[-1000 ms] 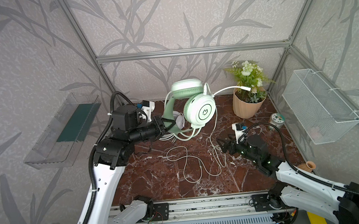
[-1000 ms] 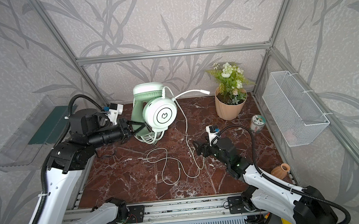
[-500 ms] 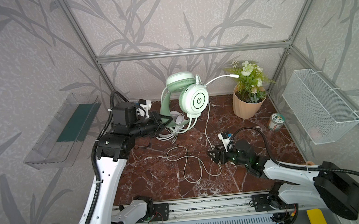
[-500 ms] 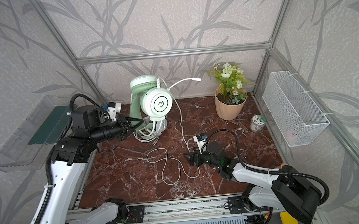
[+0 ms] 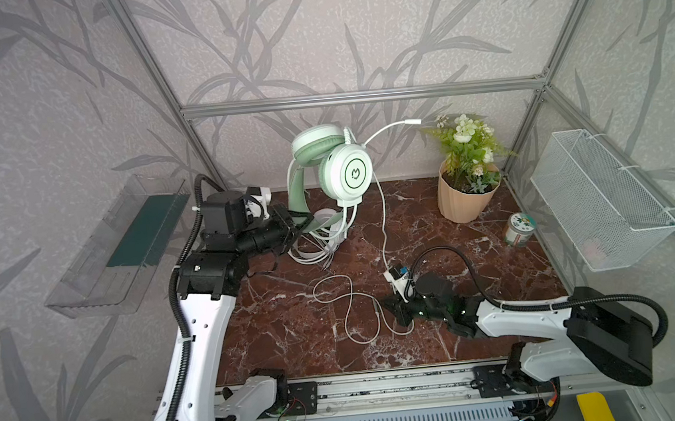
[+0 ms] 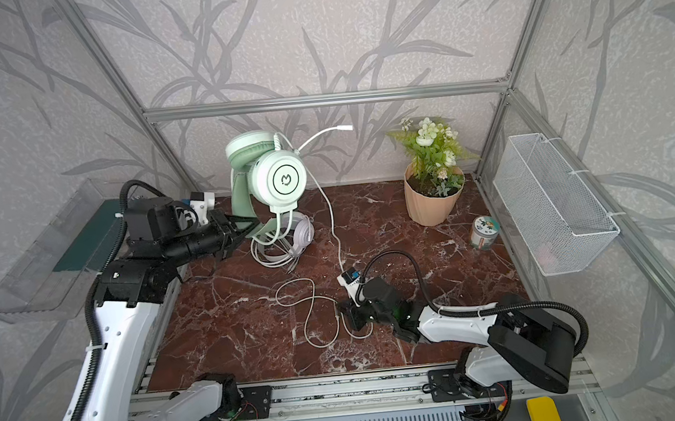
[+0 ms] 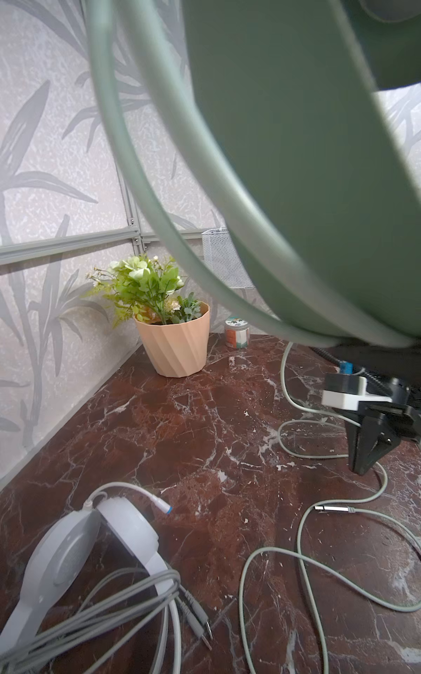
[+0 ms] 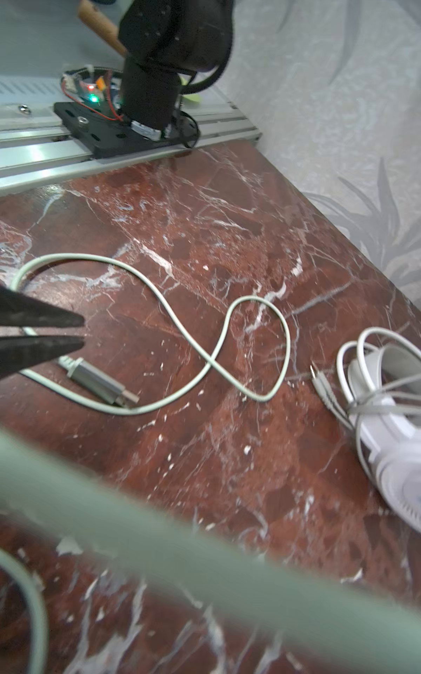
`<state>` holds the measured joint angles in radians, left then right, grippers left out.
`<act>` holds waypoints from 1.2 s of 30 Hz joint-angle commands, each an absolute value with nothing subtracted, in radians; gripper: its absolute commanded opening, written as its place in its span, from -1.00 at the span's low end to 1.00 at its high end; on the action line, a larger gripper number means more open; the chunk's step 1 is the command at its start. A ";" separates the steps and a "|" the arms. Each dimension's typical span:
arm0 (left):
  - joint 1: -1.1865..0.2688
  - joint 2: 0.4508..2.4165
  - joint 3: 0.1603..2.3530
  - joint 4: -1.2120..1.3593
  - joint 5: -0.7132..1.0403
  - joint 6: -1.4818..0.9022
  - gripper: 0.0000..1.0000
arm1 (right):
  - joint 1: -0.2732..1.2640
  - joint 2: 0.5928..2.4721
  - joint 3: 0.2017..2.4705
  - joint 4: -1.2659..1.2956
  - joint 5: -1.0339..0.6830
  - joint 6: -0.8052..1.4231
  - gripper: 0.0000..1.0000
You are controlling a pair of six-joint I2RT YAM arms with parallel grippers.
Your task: Wrap the headphones
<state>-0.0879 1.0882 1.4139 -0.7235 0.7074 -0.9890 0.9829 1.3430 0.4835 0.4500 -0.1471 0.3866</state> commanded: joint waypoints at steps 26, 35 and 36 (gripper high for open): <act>-0.262 1.183 1.228 -0.916 0.134 -0.590 -1.00 | 1.371 1.189 1.172 -0.414 0.008 -0.146 -1.00; -0.329 1.099 1.111 -0.913 0.206 -0.415 -1.00 | 1.291 1.180 1.342 -0.574 0.161 -0.341 -1.00; -0.336 1.081 1.100 -0.914 0.216 -0.400 -1.00 | 1.258 1.182 1.354 -0.596 0.138 -0.341 -1.00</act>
<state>-0.3168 1.1435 1.1118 -0.9493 0.1558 -0.4747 1.3159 1.1851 1.3083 -0.5011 0.1146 -0.2691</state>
